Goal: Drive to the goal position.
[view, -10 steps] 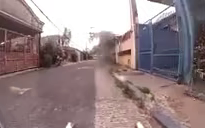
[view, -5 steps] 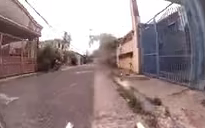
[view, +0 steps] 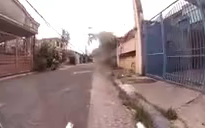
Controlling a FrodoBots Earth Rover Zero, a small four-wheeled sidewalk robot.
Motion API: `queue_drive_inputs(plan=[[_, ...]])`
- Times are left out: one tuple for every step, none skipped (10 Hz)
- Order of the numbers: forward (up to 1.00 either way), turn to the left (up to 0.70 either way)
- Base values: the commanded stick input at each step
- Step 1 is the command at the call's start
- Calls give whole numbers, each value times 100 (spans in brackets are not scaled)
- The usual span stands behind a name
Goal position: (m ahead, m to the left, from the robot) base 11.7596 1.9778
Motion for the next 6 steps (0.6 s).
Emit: queue_drive_inputs(plan=[[78,0],[77,0],[77,0],[78,0],[78,0],[77,0]])
